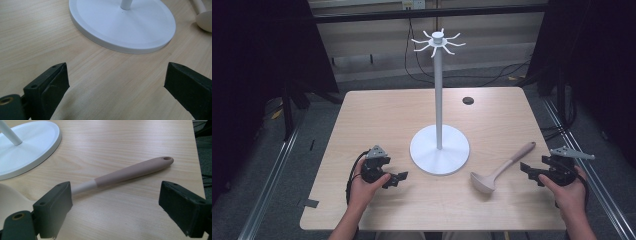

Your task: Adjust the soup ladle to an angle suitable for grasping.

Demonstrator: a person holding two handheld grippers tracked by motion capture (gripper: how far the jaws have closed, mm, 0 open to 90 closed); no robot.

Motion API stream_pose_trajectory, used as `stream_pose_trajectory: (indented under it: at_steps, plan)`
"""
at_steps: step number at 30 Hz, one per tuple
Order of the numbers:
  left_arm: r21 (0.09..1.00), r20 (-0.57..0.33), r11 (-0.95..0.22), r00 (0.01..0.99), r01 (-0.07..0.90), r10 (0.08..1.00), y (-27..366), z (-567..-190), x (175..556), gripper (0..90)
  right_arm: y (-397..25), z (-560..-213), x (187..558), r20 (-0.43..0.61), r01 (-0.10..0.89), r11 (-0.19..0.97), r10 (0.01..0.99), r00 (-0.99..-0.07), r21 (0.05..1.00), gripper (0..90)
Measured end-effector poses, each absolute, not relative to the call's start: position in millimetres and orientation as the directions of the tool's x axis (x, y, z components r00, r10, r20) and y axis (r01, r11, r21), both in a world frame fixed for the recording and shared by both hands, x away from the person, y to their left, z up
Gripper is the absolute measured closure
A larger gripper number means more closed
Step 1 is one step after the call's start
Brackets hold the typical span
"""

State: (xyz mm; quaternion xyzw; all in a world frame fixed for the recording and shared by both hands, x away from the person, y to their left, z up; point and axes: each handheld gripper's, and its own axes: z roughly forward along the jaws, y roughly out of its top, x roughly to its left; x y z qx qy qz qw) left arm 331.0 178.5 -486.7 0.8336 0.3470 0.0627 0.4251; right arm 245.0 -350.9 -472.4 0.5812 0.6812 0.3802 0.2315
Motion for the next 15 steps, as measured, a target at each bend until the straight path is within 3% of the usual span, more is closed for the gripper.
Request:
stream_pose_trajectory:
  at_steps: [15]
  plan:
    - [0.76,-0.183,-0.393,0.751,0.518,0.634,178.3,-484.0,332.2,5.2,-341.6,-477.7,252.4,0.051,0.616,0.115,0.968,-0.246,0.779,18.2]
